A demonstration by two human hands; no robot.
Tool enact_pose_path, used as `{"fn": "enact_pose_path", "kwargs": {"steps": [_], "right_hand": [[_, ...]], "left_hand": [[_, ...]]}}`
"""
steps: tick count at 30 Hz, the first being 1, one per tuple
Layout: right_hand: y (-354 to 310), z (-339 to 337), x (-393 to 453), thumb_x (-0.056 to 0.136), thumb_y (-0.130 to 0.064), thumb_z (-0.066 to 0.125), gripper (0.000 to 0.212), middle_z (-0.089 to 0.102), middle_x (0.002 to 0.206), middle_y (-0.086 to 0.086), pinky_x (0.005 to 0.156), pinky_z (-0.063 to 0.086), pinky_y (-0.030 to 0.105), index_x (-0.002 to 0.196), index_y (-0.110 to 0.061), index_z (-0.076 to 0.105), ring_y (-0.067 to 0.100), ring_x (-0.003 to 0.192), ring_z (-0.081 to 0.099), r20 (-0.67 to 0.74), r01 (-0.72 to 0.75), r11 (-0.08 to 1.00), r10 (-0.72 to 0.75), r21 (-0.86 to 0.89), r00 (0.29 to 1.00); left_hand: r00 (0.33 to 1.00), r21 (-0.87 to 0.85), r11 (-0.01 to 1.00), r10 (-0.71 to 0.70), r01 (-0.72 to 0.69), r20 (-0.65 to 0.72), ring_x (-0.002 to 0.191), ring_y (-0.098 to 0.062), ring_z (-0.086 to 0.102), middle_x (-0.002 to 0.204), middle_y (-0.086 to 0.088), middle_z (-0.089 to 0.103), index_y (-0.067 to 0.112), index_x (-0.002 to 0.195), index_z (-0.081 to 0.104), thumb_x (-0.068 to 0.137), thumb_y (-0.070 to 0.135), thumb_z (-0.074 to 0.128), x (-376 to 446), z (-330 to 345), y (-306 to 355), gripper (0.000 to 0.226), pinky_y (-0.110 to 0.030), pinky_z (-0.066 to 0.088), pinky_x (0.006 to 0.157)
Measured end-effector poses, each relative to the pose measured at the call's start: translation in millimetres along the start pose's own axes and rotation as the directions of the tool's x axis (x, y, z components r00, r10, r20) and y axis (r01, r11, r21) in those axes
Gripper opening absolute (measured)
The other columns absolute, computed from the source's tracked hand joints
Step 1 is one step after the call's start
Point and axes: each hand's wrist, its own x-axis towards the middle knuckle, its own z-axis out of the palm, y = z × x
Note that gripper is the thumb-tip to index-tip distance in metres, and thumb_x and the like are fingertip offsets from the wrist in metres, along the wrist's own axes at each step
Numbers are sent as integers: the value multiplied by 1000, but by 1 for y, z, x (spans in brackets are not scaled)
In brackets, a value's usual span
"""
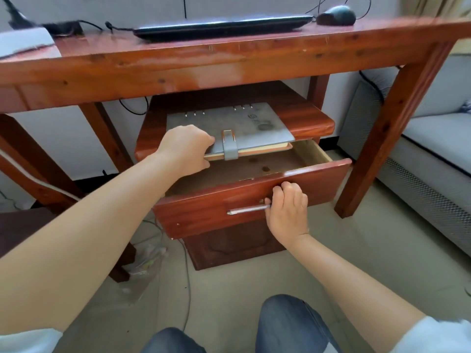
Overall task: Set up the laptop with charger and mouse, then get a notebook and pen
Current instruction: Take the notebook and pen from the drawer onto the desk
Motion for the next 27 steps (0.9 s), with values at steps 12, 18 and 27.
{"fn": "enact_pose_path", "kwargs": {"steps": [12, 18, 27], "right_hand": [[-18, 61, 47, 93, -11, 43, 64, 5, 157, 16, 95, 38, 37, 146, -7, 7, 25, 135, 29, 293, -17, 997, -5, 72, 956], [-8, 58, 46, 89, -16, 50, 65, 12, 157, 12, 92, 38, 38, 145, -10, 18, 26, 130, 36, 291, -19, 989, -25, 148, 957], [11, -24, 42, 74, 1, 67, 24, 69, 105, 24, 75, 47, 44, 97, 3, 69, 42, 90, 64, 363, -200, 938, 88, 283, 928]], "left_hand": [[999, -9, 1000, -20, 21, 43, 112, -32, 59, 125, -10, 63, 12, 129, 51, 87, 28, 62, 5, 3, -15, 46, -42, 53, 91], [998, 50, 998, 40, -42, 51, 116, -29, 58, 132, -6, 59, 17, 136, 43, 89, 32, 57, 6, 5, -20, 51, -40, 53, 90], [958, 32, 965, 263, -261, -116, 62, -33, 68, 80, -17, 73, -2, 95, 64, 88, 16, 59, 21, -40, -52, 20, -29, 45, 45]]}}
